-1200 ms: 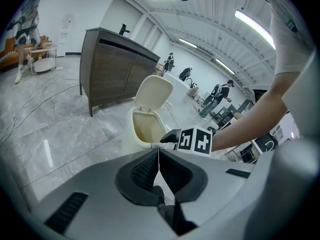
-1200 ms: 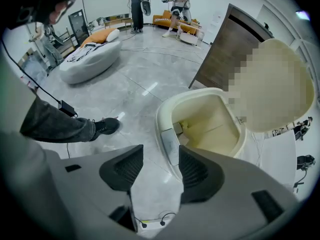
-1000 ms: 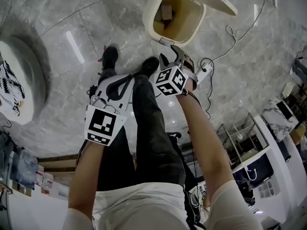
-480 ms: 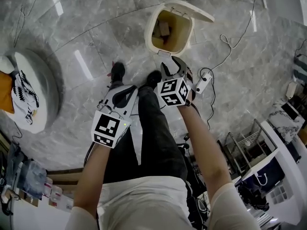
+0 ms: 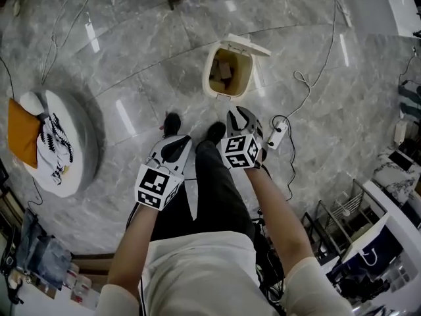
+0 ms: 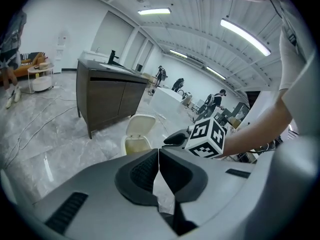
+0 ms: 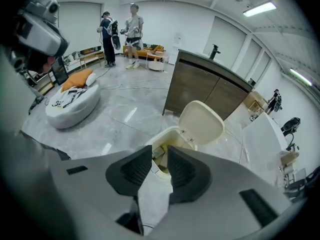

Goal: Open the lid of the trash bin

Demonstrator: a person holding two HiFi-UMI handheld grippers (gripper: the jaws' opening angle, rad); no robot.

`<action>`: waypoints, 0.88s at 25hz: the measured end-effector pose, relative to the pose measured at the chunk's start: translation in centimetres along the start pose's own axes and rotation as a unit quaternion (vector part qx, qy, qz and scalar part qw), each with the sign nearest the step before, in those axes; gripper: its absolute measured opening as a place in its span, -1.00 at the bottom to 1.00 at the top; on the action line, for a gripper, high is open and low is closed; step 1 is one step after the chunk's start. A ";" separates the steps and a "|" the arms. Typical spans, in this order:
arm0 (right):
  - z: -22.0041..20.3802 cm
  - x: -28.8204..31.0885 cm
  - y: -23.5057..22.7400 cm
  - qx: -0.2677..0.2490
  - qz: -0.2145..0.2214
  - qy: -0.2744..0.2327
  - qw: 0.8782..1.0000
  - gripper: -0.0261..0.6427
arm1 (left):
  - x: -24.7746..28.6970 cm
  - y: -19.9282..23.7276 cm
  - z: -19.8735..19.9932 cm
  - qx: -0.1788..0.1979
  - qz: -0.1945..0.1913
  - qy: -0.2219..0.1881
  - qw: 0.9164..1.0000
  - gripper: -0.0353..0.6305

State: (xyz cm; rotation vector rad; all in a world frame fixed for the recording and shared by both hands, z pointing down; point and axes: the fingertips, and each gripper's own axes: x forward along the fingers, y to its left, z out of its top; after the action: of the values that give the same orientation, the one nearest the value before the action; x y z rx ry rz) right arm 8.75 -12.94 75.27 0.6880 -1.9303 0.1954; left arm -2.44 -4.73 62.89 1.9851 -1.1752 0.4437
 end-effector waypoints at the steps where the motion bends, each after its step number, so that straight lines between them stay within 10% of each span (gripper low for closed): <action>1: 0.3 -1.0 -0.2 0.002 -0.001 -0.002 1.000 -0.60 | -0.5 -0.3 0.5 0.002 0.000 -0.001 1.000 -0.84; 11: 3.3 -10.2 -4.6 0.109 -0.015 -0.045 0.993 -0.75 | -4.1 -2.4 4.7 0.038 0.006 -0.013 0.999 -0.84; 22: 7.9 -20.0 -6.7 0.116 -0.008 -0.127 0.985 -0.79 | -8.7 -5.5 9.9 0.078 -0.007 -0.036 0.996 -0.84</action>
State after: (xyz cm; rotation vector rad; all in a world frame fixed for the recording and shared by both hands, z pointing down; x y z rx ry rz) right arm 12.32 -14.34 53.07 0.9193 -2.1655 0.3406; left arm -3.02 -5.69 48.69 2.1585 -1.2007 0.4733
